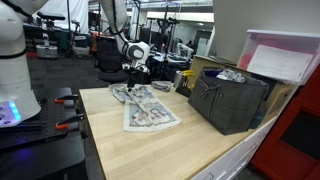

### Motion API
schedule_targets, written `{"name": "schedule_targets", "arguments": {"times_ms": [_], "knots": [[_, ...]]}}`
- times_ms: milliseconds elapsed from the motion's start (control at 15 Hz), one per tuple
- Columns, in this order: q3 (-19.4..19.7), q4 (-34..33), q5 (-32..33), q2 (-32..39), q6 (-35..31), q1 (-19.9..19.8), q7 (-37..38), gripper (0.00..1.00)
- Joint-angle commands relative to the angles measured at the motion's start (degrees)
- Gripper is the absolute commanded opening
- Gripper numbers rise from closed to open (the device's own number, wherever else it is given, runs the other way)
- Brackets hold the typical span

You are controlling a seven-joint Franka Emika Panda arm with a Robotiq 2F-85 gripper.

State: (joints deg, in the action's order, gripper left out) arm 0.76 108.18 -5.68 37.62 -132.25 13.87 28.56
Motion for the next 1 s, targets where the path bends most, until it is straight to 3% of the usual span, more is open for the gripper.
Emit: {"name": "schedule_targets", "arguments": {"times_ms": [0, 467, 933], "knots": [[-2.67, 9.92, -4.09, -6.93, -1.93, -1.88, -1.94, 1.00], [-5.57, 17.95, -4.66, -7.53, -8.94, -0.77, -5.52, 1.00], [-6.54, 17.81, -4.16, -7.25, -13.35, 0.34, -6.23, 1.00]]}}
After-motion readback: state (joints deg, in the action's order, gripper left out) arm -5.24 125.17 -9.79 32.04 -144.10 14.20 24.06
